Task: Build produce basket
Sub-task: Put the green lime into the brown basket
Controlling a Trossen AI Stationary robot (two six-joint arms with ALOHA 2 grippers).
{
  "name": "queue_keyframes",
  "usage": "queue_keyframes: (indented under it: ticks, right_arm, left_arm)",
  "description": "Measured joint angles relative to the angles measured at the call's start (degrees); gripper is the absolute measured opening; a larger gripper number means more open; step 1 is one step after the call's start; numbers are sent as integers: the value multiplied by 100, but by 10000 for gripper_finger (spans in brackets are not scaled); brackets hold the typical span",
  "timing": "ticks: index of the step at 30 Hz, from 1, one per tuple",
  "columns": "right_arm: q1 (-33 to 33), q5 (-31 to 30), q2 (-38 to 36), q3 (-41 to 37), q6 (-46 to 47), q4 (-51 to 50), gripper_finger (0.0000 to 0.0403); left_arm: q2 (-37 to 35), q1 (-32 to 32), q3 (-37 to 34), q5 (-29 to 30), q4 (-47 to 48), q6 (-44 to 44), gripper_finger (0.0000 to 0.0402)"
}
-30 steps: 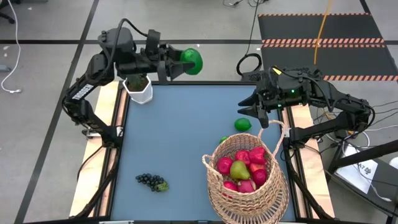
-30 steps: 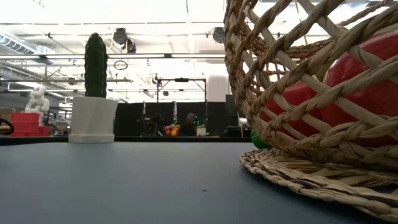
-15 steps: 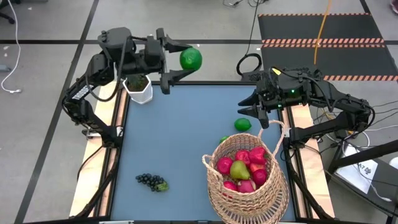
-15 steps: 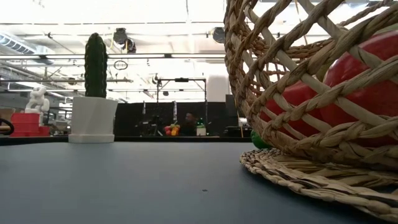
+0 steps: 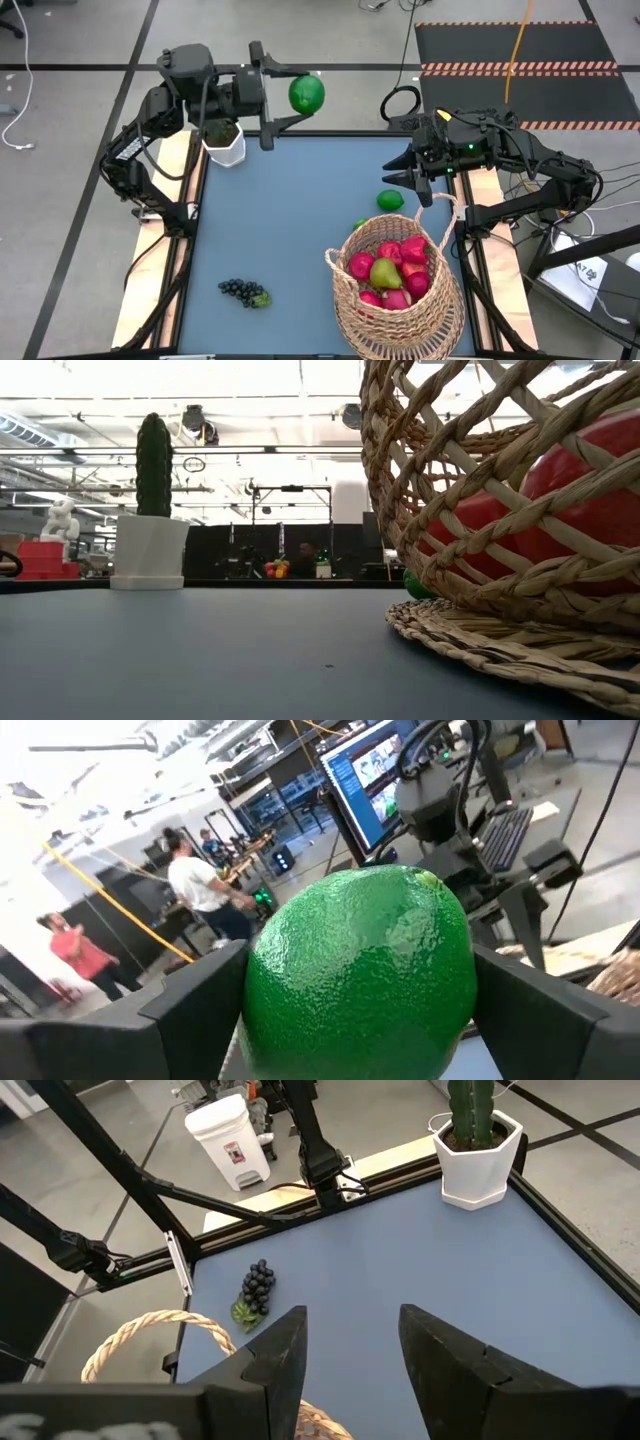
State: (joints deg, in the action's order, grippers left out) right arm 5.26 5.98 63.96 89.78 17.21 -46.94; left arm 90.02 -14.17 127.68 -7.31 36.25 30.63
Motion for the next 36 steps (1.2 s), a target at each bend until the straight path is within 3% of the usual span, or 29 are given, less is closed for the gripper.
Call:
queue_keyframes:
  ticks: [8,18,26,36]
  right_arm:
    - [0,0,0,0,4,0,153]
    - [1,-7,0,0,4,0,153]
    - [0,-13,0,0,4,0,153]
    - [2,-17,0,0,-11,0,153]
  left_arm:
    - [0,0,0,0,0,710,347]
    - [-2,0,0,-2,-2,551,347]
    - [-2,0,-2,-6,-2,-499,347]
    - [-2,0,-2,-9,0,-2739,347]
